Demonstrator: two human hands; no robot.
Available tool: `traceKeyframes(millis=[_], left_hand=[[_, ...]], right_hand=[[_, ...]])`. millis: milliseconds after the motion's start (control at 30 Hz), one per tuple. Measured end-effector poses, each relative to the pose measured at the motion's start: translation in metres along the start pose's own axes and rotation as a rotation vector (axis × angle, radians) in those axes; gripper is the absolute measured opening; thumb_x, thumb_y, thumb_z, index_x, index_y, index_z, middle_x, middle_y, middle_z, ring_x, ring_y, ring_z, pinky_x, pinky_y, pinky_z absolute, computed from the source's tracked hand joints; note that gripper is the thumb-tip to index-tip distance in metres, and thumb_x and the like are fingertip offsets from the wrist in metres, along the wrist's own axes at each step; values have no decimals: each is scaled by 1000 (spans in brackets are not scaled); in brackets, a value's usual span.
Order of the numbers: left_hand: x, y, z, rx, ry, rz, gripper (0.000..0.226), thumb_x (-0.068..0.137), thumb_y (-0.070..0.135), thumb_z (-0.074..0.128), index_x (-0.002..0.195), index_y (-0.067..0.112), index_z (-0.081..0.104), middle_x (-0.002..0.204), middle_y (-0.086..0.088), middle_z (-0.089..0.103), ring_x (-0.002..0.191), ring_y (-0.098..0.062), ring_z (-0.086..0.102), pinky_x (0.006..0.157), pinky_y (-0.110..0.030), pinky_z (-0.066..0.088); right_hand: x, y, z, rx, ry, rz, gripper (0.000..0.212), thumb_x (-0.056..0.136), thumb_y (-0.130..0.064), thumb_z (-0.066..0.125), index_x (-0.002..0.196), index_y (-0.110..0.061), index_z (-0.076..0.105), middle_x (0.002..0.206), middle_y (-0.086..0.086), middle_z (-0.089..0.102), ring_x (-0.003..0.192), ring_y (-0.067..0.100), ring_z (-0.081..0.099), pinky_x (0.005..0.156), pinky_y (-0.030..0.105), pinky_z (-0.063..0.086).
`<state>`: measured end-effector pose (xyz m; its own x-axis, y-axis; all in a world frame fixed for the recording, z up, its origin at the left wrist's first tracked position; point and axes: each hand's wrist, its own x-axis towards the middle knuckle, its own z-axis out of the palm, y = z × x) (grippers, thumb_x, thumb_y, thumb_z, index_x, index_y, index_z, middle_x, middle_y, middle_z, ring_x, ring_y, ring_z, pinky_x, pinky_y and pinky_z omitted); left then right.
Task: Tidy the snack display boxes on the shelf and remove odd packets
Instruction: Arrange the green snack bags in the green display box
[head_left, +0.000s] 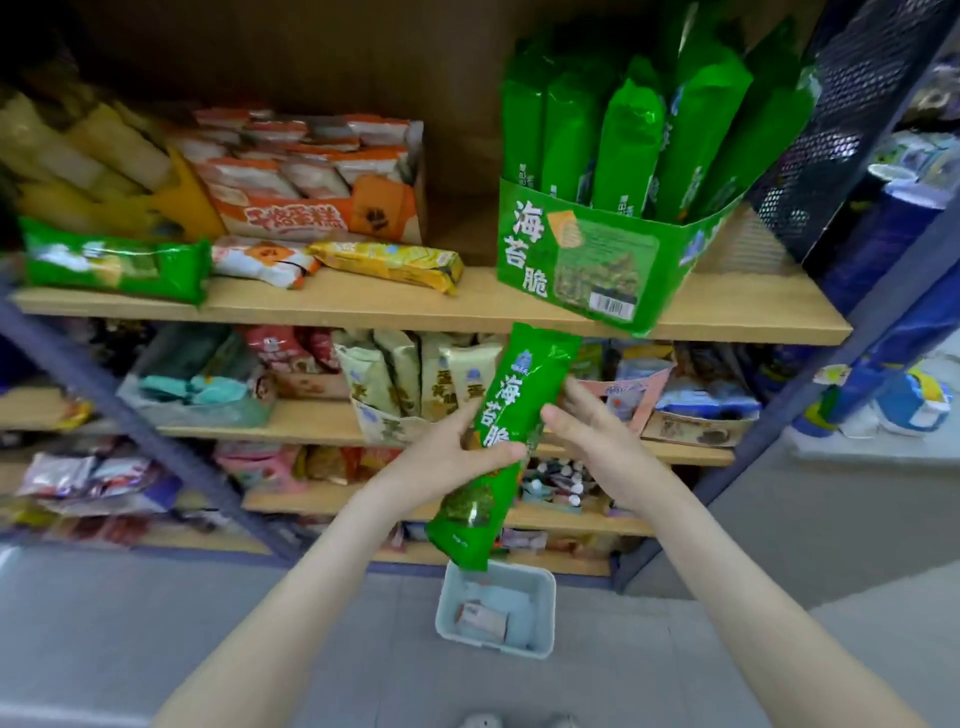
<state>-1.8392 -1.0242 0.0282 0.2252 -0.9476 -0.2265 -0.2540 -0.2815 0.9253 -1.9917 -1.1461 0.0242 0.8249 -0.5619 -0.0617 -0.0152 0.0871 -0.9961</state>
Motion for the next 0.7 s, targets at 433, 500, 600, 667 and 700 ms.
traceKeyframes(millis=[433,500,600,667,700], left_hand=[[-24,-37,2,517,122,-58,74,81,50,72,143,34,36,115,12,63,98,-9,59,82,-29,51],[-22,-37,2,550,121,-42,72,81,50,71,142,34,37,116,10,64,99,-11,60,84,-33,51],[-16,-37,6,518,123,-48,74,81,51,71,143,34,34,117,7,64,100,-14,60,87,-36,51],[-11,-36,7,506,145,-41,73,81,52,71,141,33,34,113,6,64,97,-13,61,84,-36,53],[-10,-33,8,489,166,-21,70,82,52,70,139,31,35,110,7,64,92,-10,61,80,-32,54]], right_hand=[[7,9,3,-197,198,42,20,96,-19,56,81,-23,69,86,-5,70,87,14,63,88,36,47],[8,11,1,-241,258,55,22,96,-19,58,77,-24,69,83,-5,70,86,15,62,89,37,46],[10,10,-3,-240,348,65,23,95,-18,59,76,-24,69,82,-5,71,86,17,64,92,41,48],[13,5,-3,-212,402,41,20,95,-20,59,79,-22,70,86,-2,72,88,18,65,90,43,51],[13,3,-3,-146,397,7,15,95,-21,59,85,-20,70,89,-1,72,89,17,66,86,42,51]])
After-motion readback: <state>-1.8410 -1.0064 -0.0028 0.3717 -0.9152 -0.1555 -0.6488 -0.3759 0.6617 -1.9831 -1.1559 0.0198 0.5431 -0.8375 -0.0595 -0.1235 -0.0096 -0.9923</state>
